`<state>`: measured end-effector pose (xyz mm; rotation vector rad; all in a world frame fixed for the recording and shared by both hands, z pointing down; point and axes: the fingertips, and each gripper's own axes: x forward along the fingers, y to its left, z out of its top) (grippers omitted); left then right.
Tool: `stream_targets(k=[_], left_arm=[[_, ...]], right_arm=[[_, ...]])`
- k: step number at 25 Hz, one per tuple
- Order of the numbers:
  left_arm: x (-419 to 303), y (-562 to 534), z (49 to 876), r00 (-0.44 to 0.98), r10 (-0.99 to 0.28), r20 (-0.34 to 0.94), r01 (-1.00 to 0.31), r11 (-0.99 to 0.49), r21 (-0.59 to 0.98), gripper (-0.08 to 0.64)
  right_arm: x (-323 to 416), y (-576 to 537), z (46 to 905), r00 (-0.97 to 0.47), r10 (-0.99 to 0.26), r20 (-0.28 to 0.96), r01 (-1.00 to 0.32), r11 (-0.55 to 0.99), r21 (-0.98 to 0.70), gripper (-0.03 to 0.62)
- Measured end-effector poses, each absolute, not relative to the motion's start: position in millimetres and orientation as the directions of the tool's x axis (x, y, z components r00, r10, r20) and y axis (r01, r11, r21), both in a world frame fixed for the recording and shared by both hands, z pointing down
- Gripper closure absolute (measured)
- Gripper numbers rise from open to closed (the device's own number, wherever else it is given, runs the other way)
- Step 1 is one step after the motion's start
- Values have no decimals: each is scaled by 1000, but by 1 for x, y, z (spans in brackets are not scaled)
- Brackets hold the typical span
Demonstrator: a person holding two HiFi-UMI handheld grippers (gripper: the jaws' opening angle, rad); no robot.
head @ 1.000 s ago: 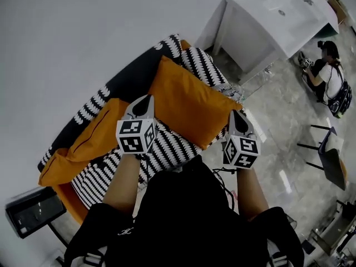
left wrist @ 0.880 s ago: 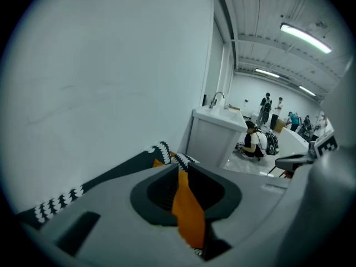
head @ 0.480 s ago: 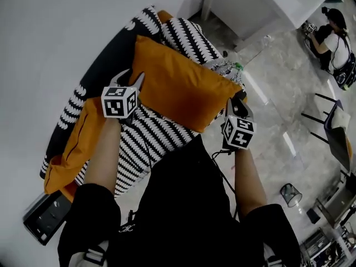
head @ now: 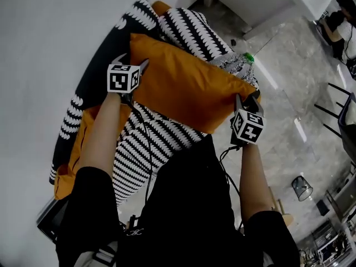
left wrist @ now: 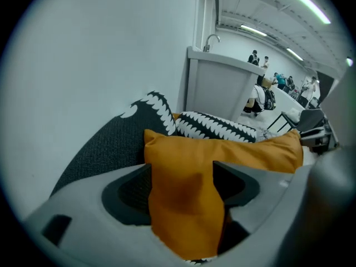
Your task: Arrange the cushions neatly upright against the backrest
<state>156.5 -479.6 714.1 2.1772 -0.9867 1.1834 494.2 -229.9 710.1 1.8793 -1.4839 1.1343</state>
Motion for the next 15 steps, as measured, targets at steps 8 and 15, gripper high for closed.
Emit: stream_targets(k=[8,15], left_arm=[[158,-488,763,395,-250,884,-772,-612,172,323],[162,-458,747,421,-213,882,-740,-643,198,512]], right_arm=[[478,-235,730,38,-533,845,-958,-259,-120,444],[466,-233,729,35,-528,848,-965,-238,-109,571]])
